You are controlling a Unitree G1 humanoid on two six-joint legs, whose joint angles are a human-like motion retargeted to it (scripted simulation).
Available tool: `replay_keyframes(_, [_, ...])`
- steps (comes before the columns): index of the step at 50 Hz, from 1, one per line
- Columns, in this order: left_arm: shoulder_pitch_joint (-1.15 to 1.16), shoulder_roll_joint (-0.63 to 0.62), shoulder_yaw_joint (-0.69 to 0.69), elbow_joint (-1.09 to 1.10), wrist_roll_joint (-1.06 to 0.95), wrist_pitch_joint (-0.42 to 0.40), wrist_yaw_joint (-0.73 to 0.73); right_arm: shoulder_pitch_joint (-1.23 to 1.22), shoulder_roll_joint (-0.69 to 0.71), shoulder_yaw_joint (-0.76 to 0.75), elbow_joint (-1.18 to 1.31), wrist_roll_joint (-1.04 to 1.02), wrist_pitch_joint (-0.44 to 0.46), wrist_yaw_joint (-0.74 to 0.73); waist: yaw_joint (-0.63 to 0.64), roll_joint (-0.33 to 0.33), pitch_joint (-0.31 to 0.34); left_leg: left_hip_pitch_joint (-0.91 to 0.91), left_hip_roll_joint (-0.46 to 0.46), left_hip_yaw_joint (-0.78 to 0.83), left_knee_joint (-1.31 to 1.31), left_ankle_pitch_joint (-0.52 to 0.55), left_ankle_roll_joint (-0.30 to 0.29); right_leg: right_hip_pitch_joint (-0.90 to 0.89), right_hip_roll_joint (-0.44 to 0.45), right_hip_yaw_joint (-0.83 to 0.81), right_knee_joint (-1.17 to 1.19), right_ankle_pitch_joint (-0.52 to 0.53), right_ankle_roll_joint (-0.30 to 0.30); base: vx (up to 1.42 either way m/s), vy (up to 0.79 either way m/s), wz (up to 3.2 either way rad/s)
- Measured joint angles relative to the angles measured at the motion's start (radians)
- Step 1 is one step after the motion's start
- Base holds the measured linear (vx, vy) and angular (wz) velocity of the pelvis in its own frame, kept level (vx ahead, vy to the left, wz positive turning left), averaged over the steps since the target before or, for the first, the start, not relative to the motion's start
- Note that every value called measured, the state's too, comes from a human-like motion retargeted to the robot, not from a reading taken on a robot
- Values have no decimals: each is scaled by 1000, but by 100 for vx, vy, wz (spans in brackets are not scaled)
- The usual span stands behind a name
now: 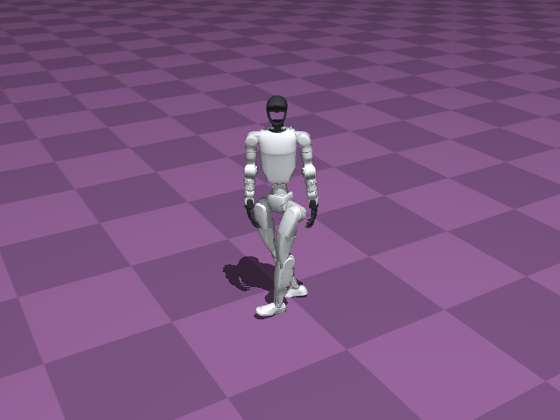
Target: In place motions
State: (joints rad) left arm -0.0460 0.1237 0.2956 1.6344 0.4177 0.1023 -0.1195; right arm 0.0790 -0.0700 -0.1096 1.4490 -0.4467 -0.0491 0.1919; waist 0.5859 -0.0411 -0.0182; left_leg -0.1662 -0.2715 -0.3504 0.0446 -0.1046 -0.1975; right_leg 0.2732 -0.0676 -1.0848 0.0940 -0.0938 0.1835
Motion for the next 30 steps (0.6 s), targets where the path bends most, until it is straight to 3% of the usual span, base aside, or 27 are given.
replay_keyframes(12, [-15,10,7,-3,-46,-7,34,11,0,11,-5,-1,-5,15,-113,-11,-11,22,38,54,-10,-41,77,-51,-22,123,-3,32,-35,4,-13,-70])
replay_keyframes(22, [13,23,36,-24,-54,-12,23,-15,-19,55,13,-9,-1,22,-219,-18,-23,57,93,199,4,-134,196,-141,-44,402,-15,97,-85,-3,-28,-176])
replay_keyframes(30, [65,12,84,-51,-59,-14,12,-26,-36,113,20,-2,5,27,-384,6,-48,105,157,376,-6,-203,236,-211,-33,616,-26,159,-107,-14,-33,-176])
